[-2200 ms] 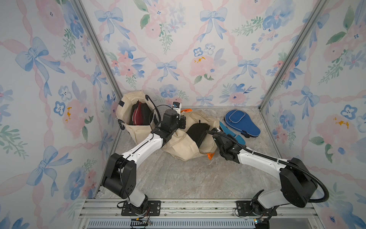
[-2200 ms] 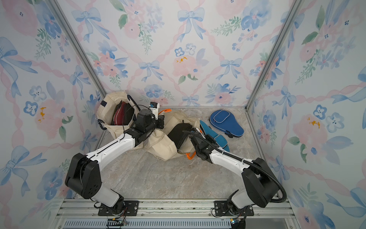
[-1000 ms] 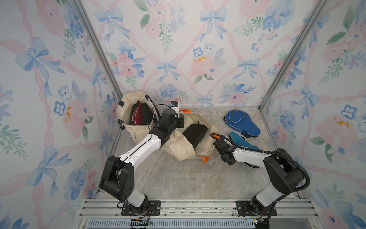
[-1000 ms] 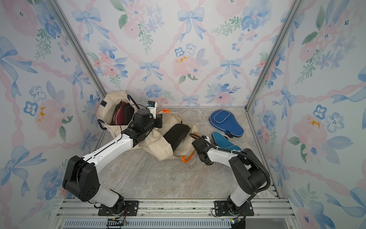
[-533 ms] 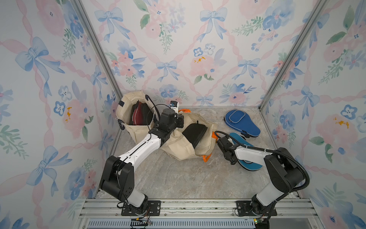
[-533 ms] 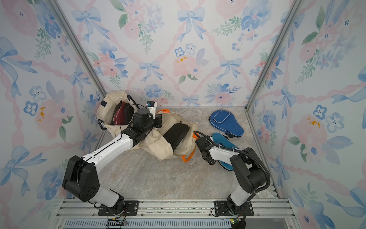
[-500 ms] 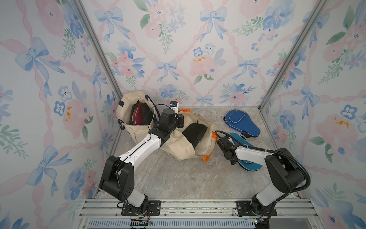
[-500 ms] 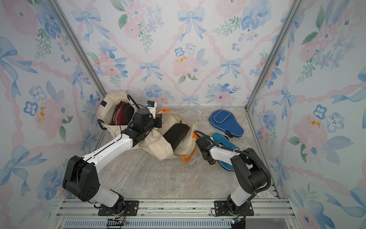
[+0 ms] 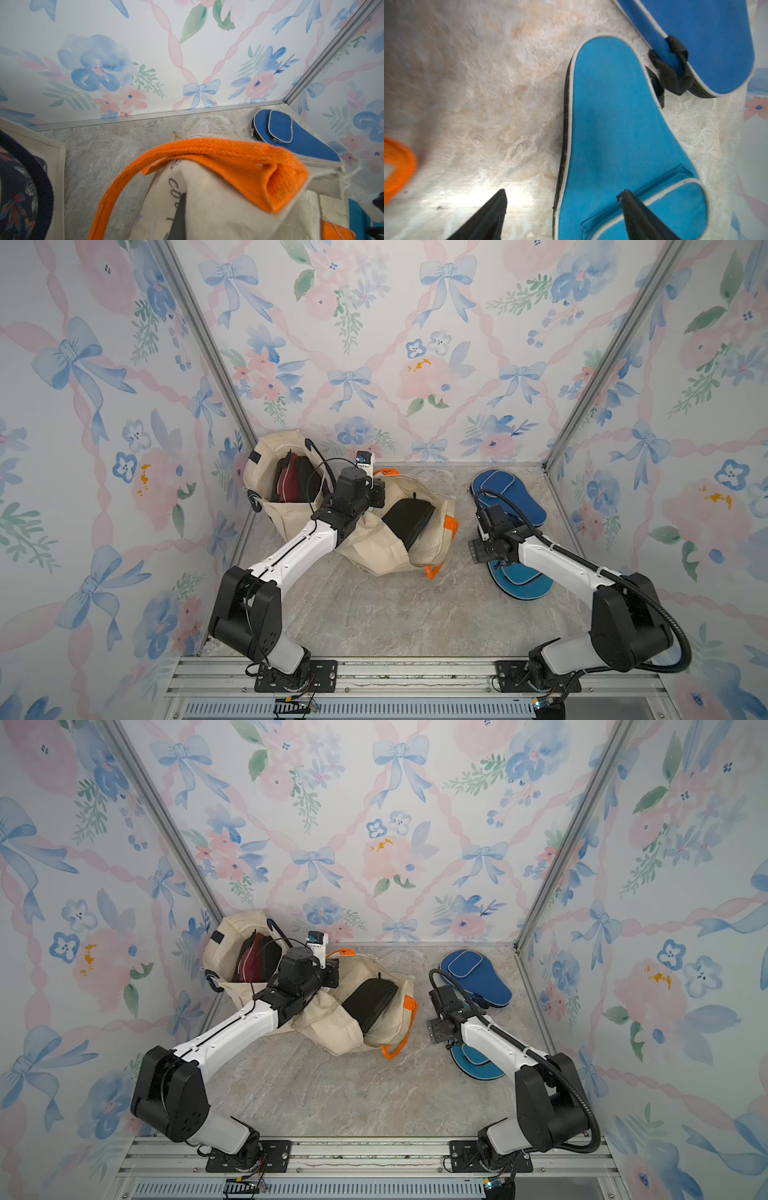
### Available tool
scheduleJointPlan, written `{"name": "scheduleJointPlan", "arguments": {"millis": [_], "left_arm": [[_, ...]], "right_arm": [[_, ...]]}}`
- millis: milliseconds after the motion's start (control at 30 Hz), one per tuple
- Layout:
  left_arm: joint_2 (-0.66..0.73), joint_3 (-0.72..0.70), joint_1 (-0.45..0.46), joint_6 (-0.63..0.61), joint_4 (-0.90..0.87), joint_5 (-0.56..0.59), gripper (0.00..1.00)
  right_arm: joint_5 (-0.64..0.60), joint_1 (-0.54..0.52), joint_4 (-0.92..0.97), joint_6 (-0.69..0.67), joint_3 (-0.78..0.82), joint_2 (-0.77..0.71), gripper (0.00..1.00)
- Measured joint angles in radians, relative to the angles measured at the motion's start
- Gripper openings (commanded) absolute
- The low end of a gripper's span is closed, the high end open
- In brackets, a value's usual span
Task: Remove the ping pong set from the canvas bag
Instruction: Place the ping pong set at the center of the board.
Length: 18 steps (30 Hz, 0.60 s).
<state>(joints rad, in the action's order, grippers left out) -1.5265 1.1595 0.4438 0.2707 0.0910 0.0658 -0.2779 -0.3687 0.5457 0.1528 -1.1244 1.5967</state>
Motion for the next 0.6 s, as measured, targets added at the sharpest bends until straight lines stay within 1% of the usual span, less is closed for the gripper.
{"name": "scheduleJointPlan", "arguments": {"millis": [167,333,400,467,533,600], "left_arm": [[0.000,0.000,0.000,0.000,0.000,-0.003,0.00],[0.000,0.000,0.000,0.000,0.000,-0.003,0.00],[0.000,0.000,0.000,0.000,0.000,-0.004,0.00],[0.000,0.000,0.000,0.000,0.000,-0.005,0.00],[0.000,0.000,0.000,0.000,0.000,-0.007,0.00],[0.000,0.000,0.000,0.000,0.000,-0.007,0.00]], "right_arm": [[0.017,0.016,-0.001,0.159,-0.053,-0.127,0.83],[-0.018,-0.002,-0.076,0.342,-0.009,-0.305,0.83],[-0.063,-0.042,-0.125,0.418,0.035,-0.384,0.83],[-0.102,-0.106,-0.167,0.473,0.064,-0.429,0.83],[-0.137,-0.181,-0.206,0.513,0.073,-0.436,0.83],[-0.161,-0.259,-0.246,0.545,0.071,-0.411,0.83]]}}
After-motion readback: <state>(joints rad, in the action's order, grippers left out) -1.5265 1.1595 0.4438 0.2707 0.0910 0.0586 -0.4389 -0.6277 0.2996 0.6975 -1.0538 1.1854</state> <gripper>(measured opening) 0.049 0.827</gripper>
